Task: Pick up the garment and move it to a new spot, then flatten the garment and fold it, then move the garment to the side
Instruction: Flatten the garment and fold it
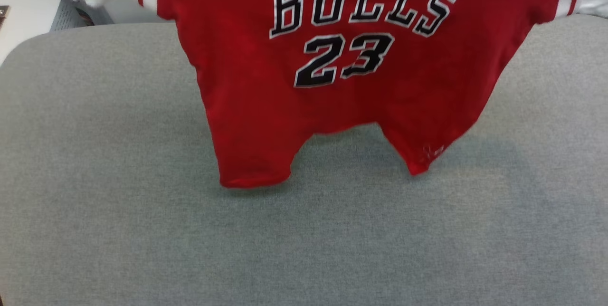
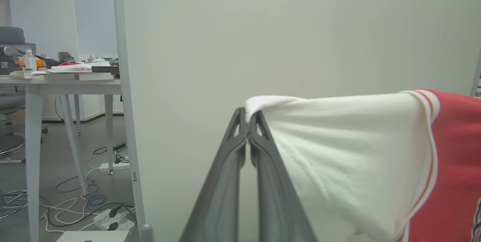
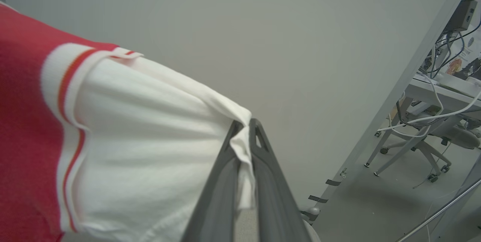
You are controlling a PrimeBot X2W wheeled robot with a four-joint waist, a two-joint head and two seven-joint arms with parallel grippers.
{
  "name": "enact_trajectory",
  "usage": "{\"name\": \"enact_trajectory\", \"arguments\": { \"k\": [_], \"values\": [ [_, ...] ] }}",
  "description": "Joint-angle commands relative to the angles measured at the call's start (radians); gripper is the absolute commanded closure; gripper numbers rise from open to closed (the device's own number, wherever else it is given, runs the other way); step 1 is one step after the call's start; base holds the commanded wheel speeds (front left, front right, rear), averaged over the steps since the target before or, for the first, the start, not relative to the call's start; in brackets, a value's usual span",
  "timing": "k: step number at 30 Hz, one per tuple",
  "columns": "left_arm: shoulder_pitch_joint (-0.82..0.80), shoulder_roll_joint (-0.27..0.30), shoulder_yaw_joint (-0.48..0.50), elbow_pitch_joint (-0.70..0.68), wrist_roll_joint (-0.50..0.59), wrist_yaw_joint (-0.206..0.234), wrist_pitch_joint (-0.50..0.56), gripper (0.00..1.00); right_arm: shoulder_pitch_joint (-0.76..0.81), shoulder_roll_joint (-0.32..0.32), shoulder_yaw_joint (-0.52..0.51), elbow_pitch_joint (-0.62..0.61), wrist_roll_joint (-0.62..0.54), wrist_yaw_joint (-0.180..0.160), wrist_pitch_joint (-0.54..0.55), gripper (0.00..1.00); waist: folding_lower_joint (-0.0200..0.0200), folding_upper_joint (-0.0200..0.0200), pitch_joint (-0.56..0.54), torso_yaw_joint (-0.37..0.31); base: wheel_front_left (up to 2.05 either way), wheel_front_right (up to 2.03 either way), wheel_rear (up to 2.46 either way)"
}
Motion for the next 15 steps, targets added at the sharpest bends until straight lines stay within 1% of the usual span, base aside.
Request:
{"name": "enact_trajectory", "arguments": {
  "k": [1,4,6,8,12,15],
  "values": [
    [-0.059,0.018,0.008,0.030,-0.007,-0.002,0.002,1.00,-0.053,-0.019,-0.005,0.033,-0.006,-0.005,-0.013,1.00,0.0000,0.0000,0.109,-0.003,0.00,0.00,0.00],
    [-0.191,0.038,-0.021,0.095,0.000,-0.032,0.013,1.00,-0.186,-0.029,0.030,0.101,-0.017,-0.005,-0.043,1.00,0.0000,0.0000,0.185,-0.004,0.00,0.00,0.00],
    [-0.287,0.035,-0.041,0.137,-0.002,-0.046,0.017,1.00,-0.271,-0.035,0.052,0.144,-0.024,-0.005,-0.059,1.00,0.0000,0.0000,0.234,-0.001,0.00,0.00,0.00],
    [-0.390,0.021,-0.066,0.190,0.005,-0.058,0.009,1.00,-0.362,-0.038,0.074,0.189,-0.038,-0.005,-0.080,1.00,0.0000,0.0000,0.280,0.006,0.00,0.00,0.00],
    [-0.596,-0.007,-0.127,0.318,0.051,-0.084,-0.018,1.00,-0.531,-0.033,0.117,0.288,-0.080,-0.005,-0.132,1.00,0.0000,0.0000,0.370,0.011,0.00,0.00,0.00],
    [-0.738,-0.031,-0.147,0.420,0.079,-0.095,-0.060,1.00,-0.643,-0.012,0.136,0.377,-0.110,-0.005,-0.169,1.00,0.0000,0.0000,0.425,0.011,0.00,0.00,0.00]
  ]
}}
